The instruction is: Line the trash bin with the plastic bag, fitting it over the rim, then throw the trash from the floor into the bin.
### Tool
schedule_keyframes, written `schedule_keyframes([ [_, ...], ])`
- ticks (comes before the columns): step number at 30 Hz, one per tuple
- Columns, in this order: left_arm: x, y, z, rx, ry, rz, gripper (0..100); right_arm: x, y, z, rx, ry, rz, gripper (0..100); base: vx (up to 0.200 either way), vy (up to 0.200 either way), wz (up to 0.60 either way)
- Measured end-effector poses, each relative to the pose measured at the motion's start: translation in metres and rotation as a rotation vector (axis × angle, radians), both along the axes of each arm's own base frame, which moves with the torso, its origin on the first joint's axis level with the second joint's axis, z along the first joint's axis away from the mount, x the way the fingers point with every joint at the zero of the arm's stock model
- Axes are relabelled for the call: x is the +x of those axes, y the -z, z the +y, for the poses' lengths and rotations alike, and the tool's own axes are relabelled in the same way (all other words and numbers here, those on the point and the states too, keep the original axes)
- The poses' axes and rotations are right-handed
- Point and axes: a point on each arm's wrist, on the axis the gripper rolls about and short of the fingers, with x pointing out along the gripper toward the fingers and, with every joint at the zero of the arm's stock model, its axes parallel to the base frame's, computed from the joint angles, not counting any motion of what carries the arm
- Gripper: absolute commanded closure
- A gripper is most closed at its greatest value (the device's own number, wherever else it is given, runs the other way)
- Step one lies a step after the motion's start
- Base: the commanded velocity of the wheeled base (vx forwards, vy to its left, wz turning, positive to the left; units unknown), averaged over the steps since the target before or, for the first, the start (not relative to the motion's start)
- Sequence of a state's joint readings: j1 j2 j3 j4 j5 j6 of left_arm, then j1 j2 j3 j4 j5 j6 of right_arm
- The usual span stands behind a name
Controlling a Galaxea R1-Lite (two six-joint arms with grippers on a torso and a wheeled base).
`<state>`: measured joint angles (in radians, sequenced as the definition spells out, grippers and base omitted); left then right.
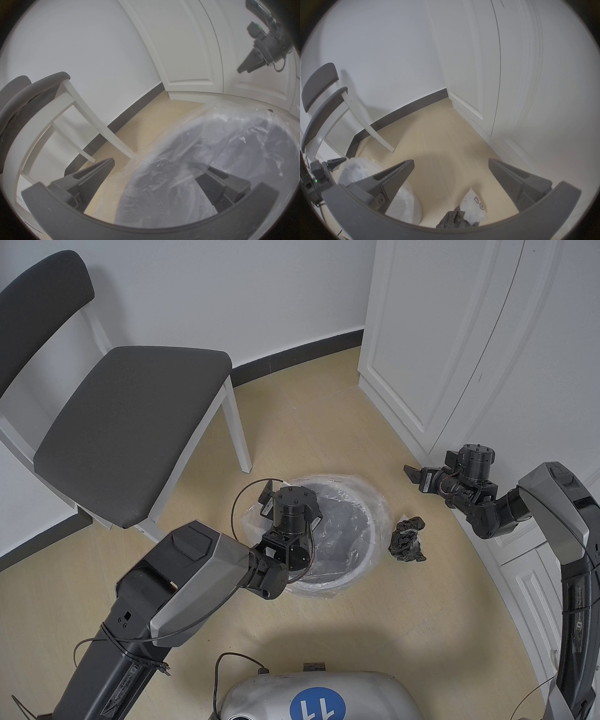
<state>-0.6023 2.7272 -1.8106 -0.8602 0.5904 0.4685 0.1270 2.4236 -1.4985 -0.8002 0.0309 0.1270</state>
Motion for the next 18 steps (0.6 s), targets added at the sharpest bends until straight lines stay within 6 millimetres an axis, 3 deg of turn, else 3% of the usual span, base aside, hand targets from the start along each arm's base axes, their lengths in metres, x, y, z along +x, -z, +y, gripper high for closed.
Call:
schedule_keyframes([
  [18,0.008,-0.05,0.013,-0.048,-0.027,-0.078,0,-0.003,-0.008,-0.001,0.002,0.003,-0.027,0,0.0,0.0,0.0],
])
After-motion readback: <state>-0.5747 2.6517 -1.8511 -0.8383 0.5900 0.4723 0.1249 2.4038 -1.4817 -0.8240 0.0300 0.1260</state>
